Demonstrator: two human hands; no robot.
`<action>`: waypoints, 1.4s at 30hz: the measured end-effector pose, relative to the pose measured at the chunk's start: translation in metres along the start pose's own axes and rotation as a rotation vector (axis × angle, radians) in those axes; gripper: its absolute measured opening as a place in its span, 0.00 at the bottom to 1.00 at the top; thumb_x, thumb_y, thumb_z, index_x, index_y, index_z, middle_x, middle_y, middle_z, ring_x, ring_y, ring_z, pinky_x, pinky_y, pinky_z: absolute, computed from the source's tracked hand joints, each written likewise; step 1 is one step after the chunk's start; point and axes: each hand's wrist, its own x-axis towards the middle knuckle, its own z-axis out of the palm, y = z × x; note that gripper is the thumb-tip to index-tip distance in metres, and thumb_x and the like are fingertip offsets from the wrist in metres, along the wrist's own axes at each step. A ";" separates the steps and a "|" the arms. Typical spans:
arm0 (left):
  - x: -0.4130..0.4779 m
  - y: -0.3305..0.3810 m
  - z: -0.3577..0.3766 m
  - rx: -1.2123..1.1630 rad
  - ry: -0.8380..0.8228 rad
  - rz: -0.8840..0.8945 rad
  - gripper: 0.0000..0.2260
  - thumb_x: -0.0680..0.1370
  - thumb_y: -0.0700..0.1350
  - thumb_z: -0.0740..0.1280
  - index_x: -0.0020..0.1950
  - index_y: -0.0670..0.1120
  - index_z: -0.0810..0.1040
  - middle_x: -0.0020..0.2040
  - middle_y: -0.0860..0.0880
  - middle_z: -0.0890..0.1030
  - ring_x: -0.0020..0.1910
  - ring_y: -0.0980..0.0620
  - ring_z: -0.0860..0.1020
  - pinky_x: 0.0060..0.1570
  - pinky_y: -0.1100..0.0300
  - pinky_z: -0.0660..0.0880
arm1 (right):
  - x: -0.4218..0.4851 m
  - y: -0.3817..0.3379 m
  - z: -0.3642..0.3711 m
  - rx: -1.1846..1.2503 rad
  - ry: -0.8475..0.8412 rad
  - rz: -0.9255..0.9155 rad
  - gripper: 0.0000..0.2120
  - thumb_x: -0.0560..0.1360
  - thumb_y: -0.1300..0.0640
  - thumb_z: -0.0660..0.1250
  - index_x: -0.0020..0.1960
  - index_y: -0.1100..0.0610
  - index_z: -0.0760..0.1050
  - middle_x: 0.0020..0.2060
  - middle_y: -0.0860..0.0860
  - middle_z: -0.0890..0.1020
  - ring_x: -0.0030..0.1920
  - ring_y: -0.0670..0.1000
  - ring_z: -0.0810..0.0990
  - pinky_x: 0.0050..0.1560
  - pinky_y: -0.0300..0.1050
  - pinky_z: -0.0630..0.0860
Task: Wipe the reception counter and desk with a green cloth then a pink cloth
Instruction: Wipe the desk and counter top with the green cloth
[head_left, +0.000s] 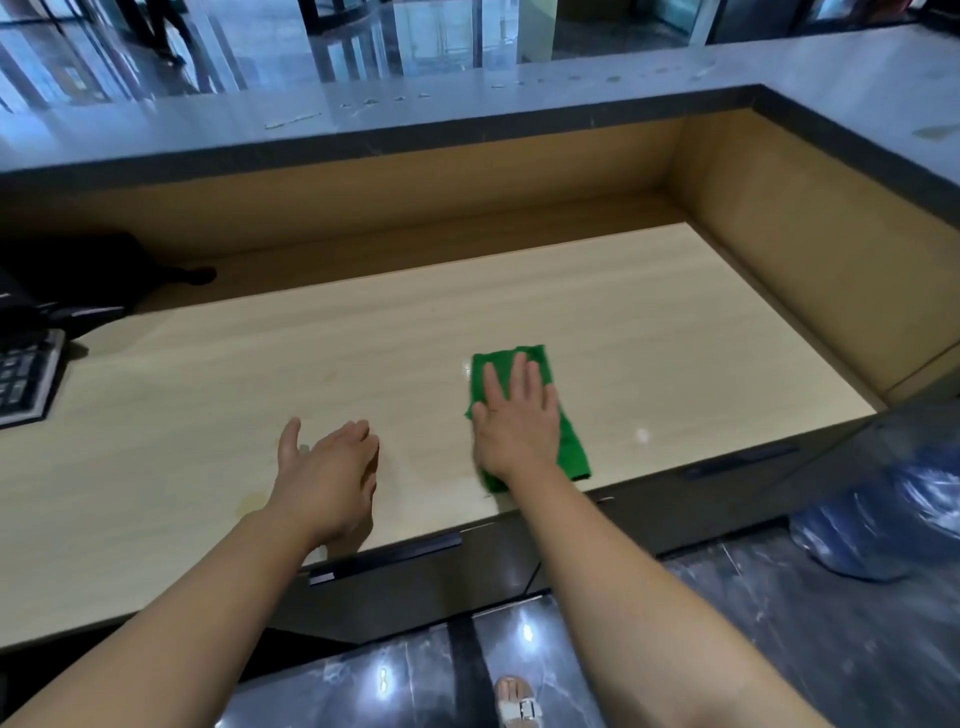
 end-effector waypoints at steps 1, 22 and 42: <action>-0.005 -0.003 0.002 -0.014 0.030 -0.004 0.11 0.79 0.44 0.54 0.58 0.49 0.73 0.64 0.54 0.71 0.62 0.54 0.72 0.70 0.41 0.39 | -0.007 -0.021 0.006 -0.002 -0.005 -0.053 0.28 0.83 0.45 0.41 0.78 0.50 0.35 0.76 0.59 0.33 0.77 0.59 0.34 0.76 0.59 0.40; -0.019 -0.004 0.010 0.008 -0.086 0.010 0.15 0.75 0.39 0.56 0.52 0.53 0.78 0.63 0.58 0.77 0.59 0.56 0.75 0.68 0.47 0.45 | -0.017 0.103 -0.010 -0.039 0.045 -0.007 0.27 0.83 0.45 0.43 0.80 0.47 0.42 0.79 0.54 0.41 0.79 0.53 0.41 0.77 0.52 0.43; -0.021 -0.015 0.021 -0.039 -0.060 0.050 0.09 0.75 0.44 0.55 0.44 0.51 0.74 0.54 0.56 0.81 0.56 0.54 0.78 0.65 0.47 0.42 | -0.047 -0.054 0.023 -0.062 -0.058 -0.432 0.26 0.84 0.45 0.43 0.80 0.46 0.41 0.78 0.53 0.37 0.78 0.53 0.37 0.77 0.53 0.40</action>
